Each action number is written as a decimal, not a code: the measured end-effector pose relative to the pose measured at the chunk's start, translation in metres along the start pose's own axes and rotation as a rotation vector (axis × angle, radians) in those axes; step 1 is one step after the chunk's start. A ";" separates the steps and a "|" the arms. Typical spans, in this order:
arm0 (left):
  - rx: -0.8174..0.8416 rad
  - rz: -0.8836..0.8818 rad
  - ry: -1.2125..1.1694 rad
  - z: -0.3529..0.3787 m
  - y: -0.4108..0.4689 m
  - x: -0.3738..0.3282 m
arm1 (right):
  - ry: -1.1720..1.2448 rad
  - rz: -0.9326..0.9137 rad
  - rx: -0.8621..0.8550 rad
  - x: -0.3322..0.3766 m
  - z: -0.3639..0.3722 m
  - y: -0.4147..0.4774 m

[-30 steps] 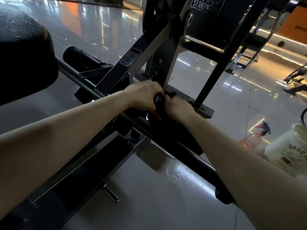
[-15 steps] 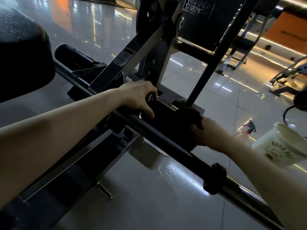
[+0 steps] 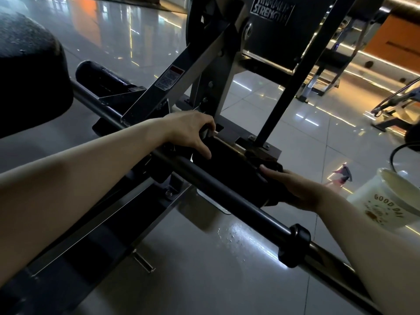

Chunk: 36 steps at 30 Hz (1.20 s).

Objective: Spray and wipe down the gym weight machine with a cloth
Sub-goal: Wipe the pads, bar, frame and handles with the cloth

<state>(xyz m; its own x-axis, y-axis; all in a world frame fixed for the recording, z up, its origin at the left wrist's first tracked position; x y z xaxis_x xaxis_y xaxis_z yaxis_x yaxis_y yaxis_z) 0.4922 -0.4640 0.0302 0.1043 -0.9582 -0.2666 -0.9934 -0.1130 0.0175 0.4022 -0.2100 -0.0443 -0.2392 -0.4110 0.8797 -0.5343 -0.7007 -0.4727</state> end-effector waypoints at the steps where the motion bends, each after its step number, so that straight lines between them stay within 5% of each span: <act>1: -0.009 -0.011 -0.040 0.000 0.001 0.001 | 0.035 0.044 0.015 -0.006 0.000 0.003; 5: -0.019 -0.031 -0.093 0.001 0.002 0.002 | 0.033 0.140 -0.064 -0.004 -0.002 0.001; 9: 0.008 -0.025 -0.113 0.001 0.002 0.000 | -0.494 -0.024 -0.342 0.048 0.019 0.014; 12: -0.048 -0.033 -0.125 -0.002 0.003 0.002 | -0.757 -0.212 -0.299 0.092 0.091 0.046; 15: -0.125 -0.078 -0.076 -0.007 0.005 0.009 | -0.768 -0.309 -0.205 0.121 0.143 0.070; 22: -0.076 -0.058 -0.067 -0.003 0.006 0.010 | -1.022 -0.280 -0.321 0.085 0.085 0.017; 30: -0.022 -0.007 -0.114 -0.002 0.000 0.003 | -0.747 -0.180 -0.409 0.043 0.019 -0.038; 36: 0.072 0.061 -0.054 0.004 -0.001 -0.002 | -0.476 -0.236 -0.232 0.036 0.037 -0.026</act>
<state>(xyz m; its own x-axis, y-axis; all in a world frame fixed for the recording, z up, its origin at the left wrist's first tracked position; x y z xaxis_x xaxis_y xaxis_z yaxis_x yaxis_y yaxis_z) 0.4924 -0.4610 0.0269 0.0431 -0.9469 -0.3186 -0.9989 -0.0341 -0.0337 0.4375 -0.2279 -0.0020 0.2705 -0.5135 0.8144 -0.7054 -0.6814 -0.1954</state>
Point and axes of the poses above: each hand's wrist, its own y-axis towards the middle knuckle, its own z-axis out of the palm, x = y × z, the point moved 9 cm from there along y, towards the middle knuckle, and after that the axes turned 8 degrees about y, right-handed, at the moved point
